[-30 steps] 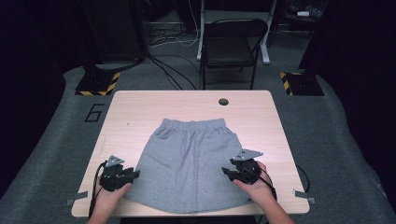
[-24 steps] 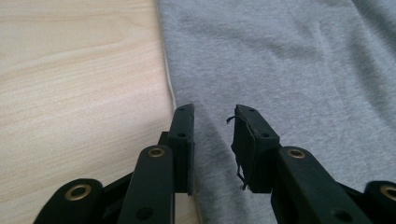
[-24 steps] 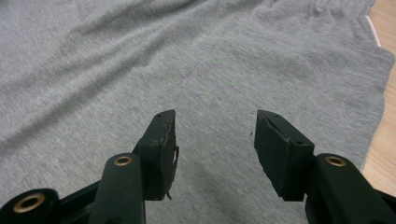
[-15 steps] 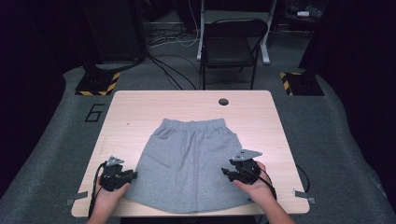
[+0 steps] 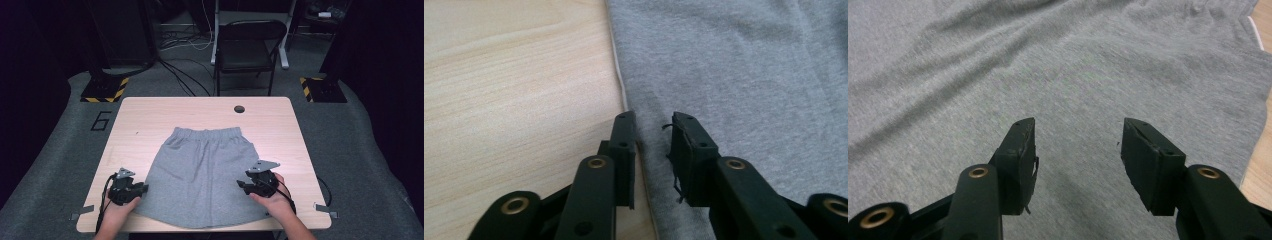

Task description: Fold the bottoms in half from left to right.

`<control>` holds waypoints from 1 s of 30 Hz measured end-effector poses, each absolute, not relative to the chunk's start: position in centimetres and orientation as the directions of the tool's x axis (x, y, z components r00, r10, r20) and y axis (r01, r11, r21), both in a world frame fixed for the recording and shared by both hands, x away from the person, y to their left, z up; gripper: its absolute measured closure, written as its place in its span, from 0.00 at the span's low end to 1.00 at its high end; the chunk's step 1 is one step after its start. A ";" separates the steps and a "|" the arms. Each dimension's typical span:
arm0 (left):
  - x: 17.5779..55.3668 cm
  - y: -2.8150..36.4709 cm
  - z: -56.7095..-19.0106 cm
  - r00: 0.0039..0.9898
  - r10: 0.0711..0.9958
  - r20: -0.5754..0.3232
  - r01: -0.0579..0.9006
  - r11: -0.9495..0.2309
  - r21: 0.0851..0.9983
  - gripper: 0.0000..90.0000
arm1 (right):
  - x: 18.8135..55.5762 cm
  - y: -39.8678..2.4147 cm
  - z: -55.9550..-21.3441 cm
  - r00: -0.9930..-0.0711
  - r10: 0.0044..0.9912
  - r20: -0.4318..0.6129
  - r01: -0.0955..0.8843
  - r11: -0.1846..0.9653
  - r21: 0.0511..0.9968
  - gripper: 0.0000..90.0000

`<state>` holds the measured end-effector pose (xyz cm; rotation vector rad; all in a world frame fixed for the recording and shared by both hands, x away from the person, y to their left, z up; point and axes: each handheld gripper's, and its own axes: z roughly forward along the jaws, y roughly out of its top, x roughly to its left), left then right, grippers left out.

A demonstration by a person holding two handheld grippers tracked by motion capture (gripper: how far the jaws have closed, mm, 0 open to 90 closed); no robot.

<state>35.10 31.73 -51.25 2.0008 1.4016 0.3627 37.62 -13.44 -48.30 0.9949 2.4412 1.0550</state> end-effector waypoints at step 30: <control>35.3 30.8 -48.8 0.439 0.878 -0.192 0.674 -0.181 0.716 0.96 | 37.7 -13.5 -48.3 -0.712 0.702 -0.004 0.477 0.489 0.730 0.52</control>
